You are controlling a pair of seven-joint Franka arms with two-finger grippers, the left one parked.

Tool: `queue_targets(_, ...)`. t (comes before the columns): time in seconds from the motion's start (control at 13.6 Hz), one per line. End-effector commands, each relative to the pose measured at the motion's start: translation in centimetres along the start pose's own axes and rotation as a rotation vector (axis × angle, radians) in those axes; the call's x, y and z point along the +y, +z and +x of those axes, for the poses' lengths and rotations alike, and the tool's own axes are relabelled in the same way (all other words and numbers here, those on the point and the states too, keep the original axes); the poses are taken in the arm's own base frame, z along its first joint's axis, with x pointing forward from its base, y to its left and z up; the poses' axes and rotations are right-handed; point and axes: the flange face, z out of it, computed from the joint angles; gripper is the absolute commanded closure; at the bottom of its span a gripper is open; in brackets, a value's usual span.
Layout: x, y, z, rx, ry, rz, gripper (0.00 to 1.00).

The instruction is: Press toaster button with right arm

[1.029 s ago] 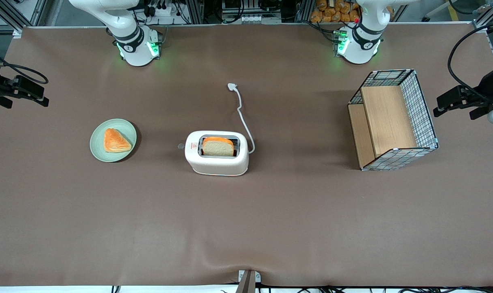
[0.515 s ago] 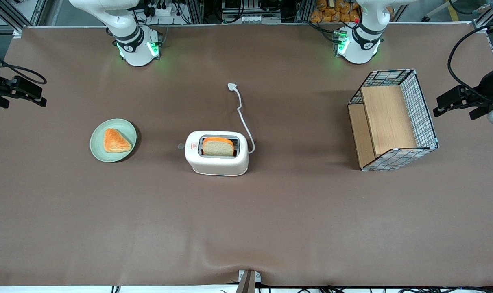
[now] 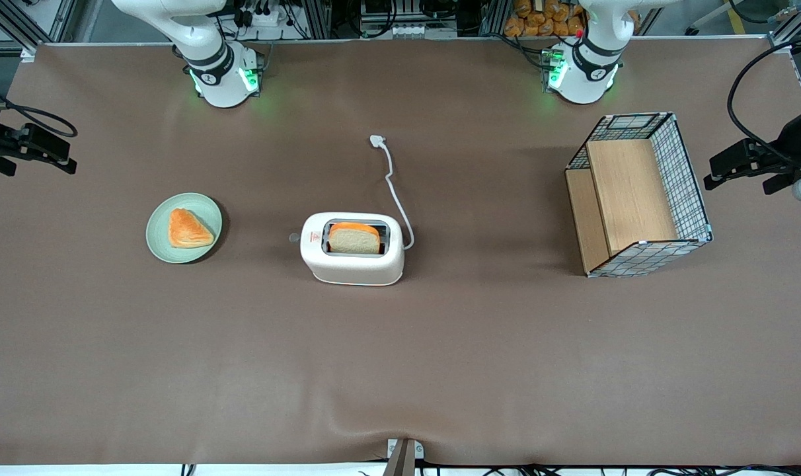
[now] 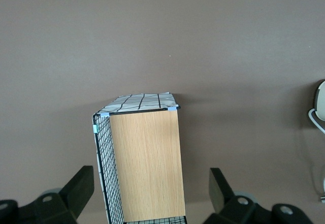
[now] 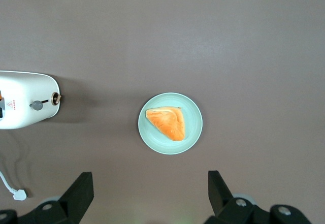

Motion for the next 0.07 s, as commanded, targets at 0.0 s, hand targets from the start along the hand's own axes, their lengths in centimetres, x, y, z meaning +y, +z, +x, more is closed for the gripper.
queue_targets(0.0, 0.51, -0.09, 0.35, -0.001, 0.015, -0.021, 0.0)
